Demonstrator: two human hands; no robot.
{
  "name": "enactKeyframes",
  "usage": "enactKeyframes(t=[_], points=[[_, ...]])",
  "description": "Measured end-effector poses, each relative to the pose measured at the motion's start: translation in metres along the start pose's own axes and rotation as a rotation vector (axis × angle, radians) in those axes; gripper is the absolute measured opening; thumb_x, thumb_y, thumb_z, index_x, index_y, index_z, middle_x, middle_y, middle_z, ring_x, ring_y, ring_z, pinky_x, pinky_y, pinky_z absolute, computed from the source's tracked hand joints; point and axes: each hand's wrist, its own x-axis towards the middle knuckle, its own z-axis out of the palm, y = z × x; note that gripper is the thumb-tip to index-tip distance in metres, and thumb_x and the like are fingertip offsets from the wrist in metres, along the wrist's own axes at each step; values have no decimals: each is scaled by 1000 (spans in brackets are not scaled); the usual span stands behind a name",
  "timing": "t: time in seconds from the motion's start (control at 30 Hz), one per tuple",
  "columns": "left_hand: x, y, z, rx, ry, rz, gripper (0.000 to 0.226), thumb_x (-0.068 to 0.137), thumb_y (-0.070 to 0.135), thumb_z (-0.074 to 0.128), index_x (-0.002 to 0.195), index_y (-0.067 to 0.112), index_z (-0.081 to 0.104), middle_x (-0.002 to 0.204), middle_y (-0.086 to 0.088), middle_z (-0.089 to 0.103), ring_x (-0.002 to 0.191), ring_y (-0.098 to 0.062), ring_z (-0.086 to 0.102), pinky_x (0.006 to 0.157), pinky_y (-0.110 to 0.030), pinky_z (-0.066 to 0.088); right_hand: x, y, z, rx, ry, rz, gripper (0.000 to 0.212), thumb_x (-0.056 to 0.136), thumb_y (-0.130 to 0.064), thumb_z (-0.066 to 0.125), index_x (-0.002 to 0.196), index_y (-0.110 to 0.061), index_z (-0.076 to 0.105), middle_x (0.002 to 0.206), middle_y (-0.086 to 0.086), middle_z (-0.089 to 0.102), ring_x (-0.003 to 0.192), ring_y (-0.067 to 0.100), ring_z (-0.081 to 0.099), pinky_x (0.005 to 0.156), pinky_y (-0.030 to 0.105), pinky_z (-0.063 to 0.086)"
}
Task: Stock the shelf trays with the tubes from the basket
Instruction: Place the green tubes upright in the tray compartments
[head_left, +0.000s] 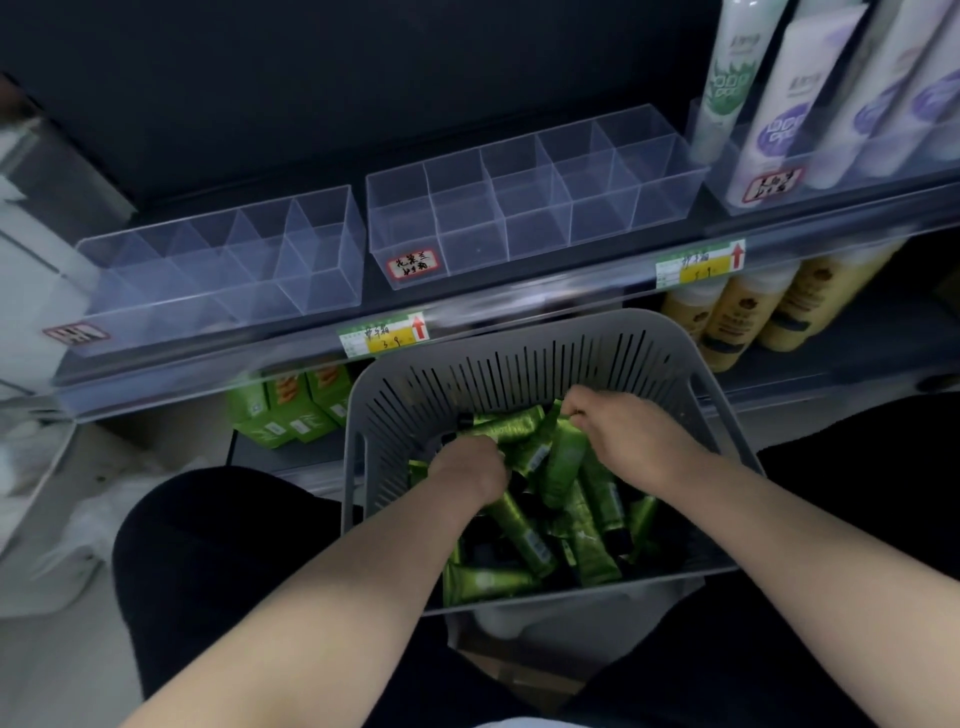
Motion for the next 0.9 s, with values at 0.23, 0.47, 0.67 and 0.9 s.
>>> enactKeyframes(t=[0.23,0.47,0.67,0.9], points=[[-16,-19,-7,-408,-157,-136,27,87,5,62,112,-5,57,88,-19,67,79,-27,70,72,-38,60,7,-6,10,-32,1,-44,24,95,-10,50,114,-19,62,109,3,65,94,20,60,78,36,51],[-39,-16,-37,-242,176,170,23,92,20,59,106,5,69,104,-8,67,96,-22,63,80,-23,47,1,-20,-25,-61,260,-42,22,99,-23,44,109,-24,63,106,-5,64,91,20,62,71,34,50],[-63,9,-93,-379,539,402,16,97,20,51,82,20,57,83,1,61,79,-16,57,66,-24,39,-4,-30,-73,-119,473,-10,19,97,-22,48,106,-21,65,101,-1,67,88,24,64,66,31,46],[-79,40,-166,-788,828,604,13,88,33,50,81,32,62,80,0,66,82,-25,67,78,-49,57,1,-36,-156,-98,825,-3,14,92,-17,55,99,-18,68,96,4,70,86,28,65,66,36,48]])
